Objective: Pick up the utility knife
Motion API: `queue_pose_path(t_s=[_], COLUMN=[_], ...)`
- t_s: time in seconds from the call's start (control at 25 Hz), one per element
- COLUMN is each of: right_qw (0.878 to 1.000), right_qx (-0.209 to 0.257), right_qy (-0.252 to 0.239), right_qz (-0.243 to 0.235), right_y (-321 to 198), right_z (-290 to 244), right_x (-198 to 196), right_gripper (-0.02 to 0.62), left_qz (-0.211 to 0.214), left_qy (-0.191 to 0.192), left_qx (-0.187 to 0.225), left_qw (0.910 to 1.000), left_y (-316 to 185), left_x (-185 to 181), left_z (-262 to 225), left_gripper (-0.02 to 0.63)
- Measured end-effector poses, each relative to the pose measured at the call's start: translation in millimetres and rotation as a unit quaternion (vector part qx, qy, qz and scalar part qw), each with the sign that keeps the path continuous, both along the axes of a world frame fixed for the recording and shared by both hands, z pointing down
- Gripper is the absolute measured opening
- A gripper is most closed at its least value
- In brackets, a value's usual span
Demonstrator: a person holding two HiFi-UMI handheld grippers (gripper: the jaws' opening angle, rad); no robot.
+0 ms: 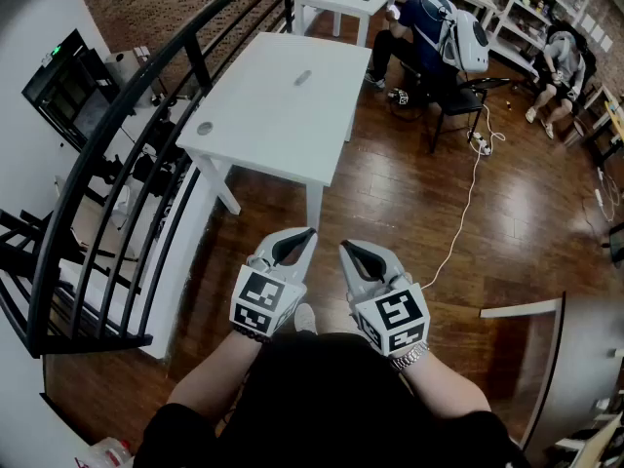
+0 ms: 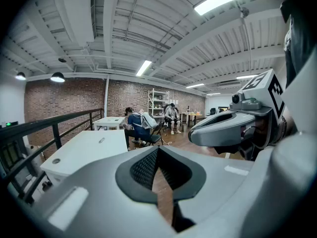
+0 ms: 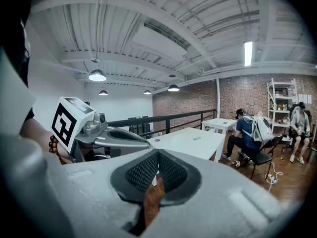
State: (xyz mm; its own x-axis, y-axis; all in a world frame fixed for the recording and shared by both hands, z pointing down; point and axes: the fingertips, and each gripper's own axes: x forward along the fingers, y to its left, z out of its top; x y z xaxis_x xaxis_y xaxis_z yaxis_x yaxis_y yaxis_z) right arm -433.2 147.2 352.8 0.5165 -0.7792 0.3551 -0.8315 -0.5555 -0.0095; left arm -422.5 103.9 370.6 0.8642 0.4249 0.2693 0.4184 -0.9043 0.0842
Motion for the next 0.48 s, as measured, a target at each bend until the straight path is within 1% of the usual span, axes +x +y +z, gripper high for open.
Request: queue_pose_path(t_s=[0.2,0.32,0.48], right_qw=[1.000,1.000,1.000], right_qx=[-0.006,-0.009,-0.013], right_qy=[0.001,0.001,-0.005], right_qz=[0.001,-0.002,-0.011], right_y=[-31.6,-47.2,-56.1], right_z=[-4.3,-5.8,-2.8], right_x=[37.8,56.6,75.8], right_gripper=[-0.008,-0.008,-0.008], left_qz=[0.012,0.008,0.003], left_qy=[-0.001,0.001,-0.005], left_qx=[0.000,-0.004,-0.007], left_qw=[0.9999,1.0000,1.0000], left_y=[-25.6,-40.4,-46.7], left_x=[34.2,54.3,71.4], left_z=[-2.1,-5.1,-0.7], left_gripper=[0.017,0.017,0.017])
